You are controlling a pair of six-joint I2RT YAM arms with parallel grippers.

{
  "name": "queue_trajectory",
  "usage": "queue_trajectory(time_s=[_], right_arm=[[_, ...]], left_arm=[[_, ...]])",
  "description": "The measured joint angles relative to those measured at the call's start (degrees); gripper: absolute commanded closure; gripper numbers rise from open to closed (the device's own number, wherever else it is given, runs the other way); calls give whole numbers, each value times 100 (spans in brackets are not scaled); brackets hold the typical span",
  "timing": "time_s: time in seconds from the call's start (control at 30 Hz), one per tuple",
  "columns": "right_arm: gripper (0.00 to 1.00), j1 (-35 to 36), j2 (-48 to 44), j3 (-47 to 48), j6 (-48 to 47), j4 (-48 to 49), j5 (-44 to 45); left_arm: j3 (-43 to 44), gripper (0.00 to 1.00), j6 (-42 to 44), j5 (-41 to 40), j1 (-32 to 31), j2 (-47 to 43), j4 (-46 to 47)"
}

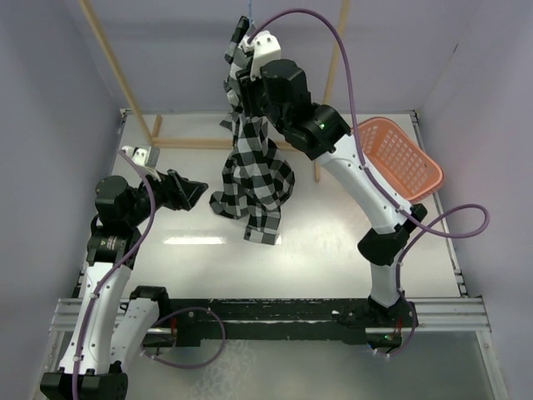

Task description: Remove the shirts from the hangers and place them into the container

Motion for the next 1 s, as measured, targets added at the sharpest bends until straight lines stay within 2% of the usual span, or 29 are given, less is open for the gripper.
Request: queue_trajectory(time_s=[0.13,0.3,0.33,1.0], right_arm=[[65,-9,-20,-90,11,61,190],[97,-81,-245,-619,96,341,334],[100,-105,-299,-743,109,420,407],[100,-170,-376,-868,-455,1185,1180]], left_arm=[[0,25,0,7,2,-2,-2],[0,25,0,7,2,-22,-2],[0,25,0,7,2,-26,-2],[-7,24,-4,221,92,-28,120]])
